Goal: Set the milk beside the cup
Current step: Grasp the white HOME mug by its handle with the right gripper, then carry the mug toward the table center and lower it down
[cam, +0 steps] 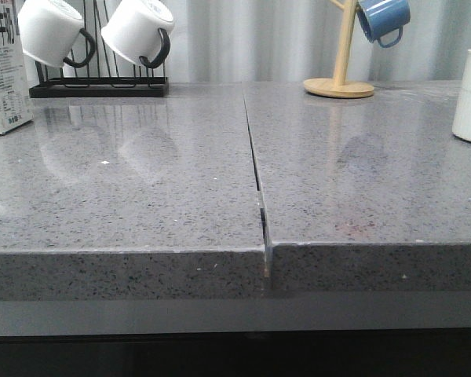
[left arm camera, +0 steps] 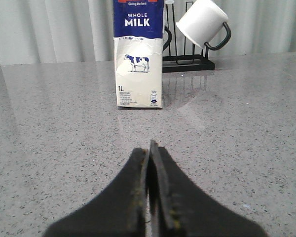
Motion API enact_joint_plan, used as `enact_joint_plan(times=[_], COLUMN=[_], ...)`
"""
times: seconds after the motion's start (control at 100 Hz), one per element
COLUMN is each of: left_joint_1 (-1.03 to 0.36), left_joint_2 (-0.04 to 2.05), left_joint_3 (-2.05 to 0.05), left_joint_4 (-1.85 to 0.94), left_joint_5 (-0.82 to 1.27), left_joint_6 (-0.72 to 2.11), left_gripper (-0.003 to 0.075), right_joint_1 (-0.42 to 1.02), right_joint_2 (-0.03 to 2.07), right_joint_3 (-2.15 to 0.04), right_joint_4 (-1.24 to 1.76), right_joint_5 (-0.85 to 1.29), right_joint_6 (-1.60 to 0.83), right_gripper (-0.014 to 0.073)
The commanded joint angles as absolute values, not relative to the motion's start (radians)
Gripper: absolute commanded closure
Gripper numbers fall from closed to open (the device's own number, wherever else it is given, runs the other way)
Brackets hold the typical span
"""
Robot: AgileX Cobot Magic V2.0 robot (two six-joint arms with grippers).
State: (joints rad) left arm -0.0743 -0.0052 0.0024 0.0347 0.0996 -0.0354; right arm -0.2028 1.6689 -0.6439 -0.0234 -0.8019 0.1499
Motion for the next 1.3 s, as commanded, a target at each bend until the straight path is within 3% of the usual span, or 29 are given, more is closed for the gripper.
enact_joint_plan(times=[0.0,0.3,0.54,0.68,1.19,1.29], left_joint_1=[-0.071,-0.071,-0.071,-0.071,-0.071,-0.071], left_joint_2=[-0.038,-0.038,-0.038,-0.038,-0.038,-0.038], left_joint_3=[0.044,0.044,0.044,0.044,0.044,0.044], left_joint_4=[0.027,0.027,0.027,0.027,0.027,0.027], left_joint_5=[0.017,0.017,0.017,0.017,0.017,0.017], left_joint_6=[-0.036,-0.036,-0.036,-0.036,-0.036,-0.036], left_gripper=[0.0741,0.0741,0.0741,0.0741,0.0741,0.0741], right_joint_1=[-0.196,-0.003,0.219,0.306,0.406,0.406], right_joint_2=[1.631,1.545,1.549,1.581,1.740,1.740], right_joint_3=[-0.671,-0.676,-0.787,-0.848,-0.889,-0.889], right_joint_4=[-0.034,-0.029,-0.011,0.020,0.064,0.064], right_joint_5=[-0.917,-0.895,-0.688,-0.678,-0.813,-0.810], right_joint_6=[0.147,0.147,0.147,0.147,0.140,0.140], right_gripper=[0.0661,0.0661,0.0661,0.0661,0.0655,0.0597])
